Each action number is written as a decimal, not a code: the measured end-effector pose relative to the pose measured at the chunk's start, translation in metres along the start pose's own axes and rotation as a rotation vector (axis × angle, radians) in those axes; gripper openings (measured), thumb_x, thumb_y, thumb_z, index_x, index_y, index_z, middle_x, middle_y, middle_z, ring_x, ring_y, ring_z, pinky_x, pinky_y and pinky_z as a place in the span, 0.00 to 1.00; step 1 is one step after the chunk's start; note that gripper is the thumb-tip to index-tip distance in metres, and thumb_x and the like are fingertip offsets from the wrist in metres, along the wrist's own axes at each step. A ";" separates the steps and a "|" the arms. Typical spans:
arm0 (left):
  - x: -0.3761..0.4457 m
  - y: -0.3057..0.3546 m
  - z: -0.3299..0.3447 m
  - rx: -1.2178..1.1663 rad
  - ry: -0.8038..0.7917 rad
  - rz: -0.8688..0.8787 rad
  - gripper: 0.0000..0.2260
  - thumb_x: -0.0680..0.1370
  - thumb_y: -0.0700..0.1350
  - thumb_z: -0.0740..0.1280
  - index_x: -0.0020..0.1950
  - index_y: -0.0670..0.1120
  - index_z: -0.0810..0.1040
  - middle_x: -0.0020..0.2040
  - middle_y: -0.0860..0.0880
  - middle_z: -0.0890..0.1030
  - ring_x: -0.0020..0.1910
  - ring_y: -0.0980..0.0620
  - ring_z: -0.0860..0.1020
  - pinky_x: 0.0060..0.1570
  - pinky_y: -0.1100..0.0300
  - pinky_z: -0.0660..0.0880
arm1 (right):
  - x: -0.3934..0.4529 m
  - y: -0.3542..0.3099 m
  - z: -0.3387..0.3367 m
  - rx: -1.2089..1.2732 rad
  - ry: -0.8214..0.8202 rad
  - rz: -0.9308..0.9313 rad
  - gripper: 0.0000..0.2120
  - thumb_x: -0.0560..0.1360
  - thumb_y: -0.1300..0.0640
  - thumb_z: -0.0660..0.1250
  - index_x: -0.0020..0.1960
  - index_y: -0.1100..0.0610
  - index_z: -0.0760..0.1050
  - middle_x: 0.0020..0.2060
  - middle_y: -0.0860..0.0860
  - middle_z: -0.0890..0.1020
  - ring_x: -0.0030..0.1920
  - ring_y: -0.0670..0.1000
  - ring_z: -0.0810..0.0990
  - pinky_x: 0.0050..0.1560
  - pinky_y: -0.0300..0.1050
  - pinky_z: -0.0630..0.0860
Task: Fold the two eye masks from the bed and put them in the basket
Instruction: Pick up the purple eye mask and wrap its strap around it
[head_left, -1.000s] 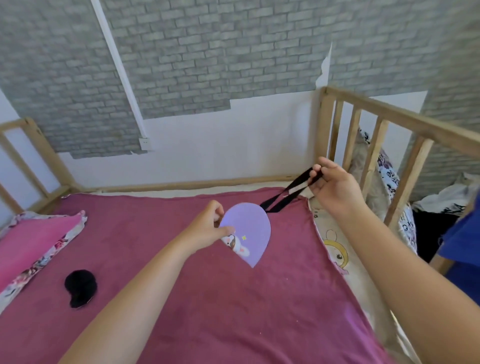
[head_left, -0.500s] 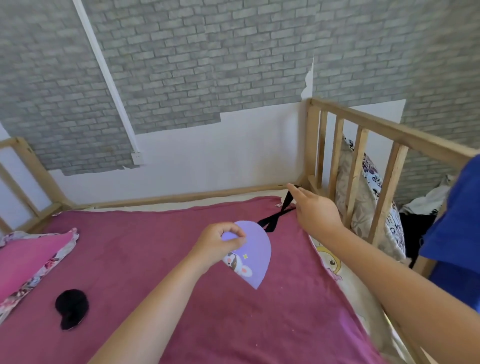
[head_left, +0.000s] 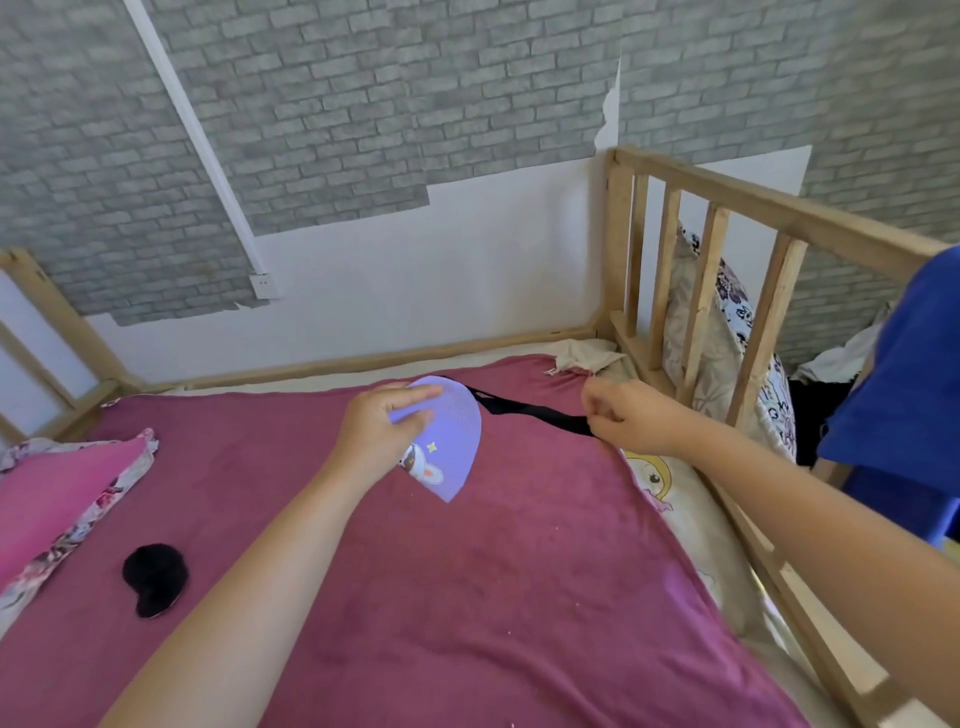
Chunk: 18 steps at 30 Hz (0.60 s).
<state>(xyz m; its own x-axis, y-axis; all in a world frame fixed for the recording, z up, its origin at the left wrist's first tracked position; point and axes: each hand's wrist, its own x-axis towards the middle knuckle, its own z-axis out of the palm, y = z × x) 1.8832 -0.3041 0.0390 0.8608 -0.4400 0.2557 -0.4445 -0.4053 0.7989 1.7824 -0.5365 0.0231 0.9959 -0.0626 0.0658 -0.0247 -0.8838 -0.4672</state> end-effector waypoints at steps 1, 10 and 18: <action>0.001 0.000 0.001 0.010 -0.003 -0.006 0.12 0.74 0.34 0.64 0.55 0.44 0.79 0.51 0.54 0.75 0.42 0.75 0.73 0.39 0.84 0.65 | 0.001 0.002 0.001 -0.059 -0.013 -0.008 0.16 0.74 0.66 0.56 0.32 0.50 0.61 0.23 0.43 0.69 0.27 0.46 0.67 0.31 0.39 0.66; 0.002 0.004 0.013 -0.039 -0.054 -0.064 0.13 0.73 0.33 0.63 0.54 0.45 0.80 0.49 0.50 0.77 0.37 0.63 0.77 0.31 0.78 0.70 | -0.017 -0.032 -0.020 0.401 -0.650 -0.401 0.14 0.73 0.64 0.57 0.55 0.62 0.78 0.41 0.40 0.84 0.49 0.32 0.76 0.57 0.28 0.68; -0.012 0.009 0.036 -0.162 -0.037 0.045 0.15 0.72 0.33 0.66 0.48 0.54 0.77 0.43 0.58 0.78 0.37 0.71 0.75 0.40 0.80 0.70 | 0.015 -0.024 -0.023 0.731 0.618 -0.158 0.24 0.76 0.71 0.51 0.67 0.51 0.63 0.58 0.50 0.78 0.29 0.38 0.78 0.32 0.29 0.72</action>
<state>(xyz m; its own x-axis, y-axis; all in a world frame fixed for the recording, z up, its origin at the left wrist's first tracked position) 1.8595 -0.3313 0.0238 0.8301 -0.4849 0.2754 -0.4340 -0.2517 0.8650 1.7963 -0.5267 0.0556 0.7563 -0.3846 0.5293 0.3739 -0.4098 -0.8320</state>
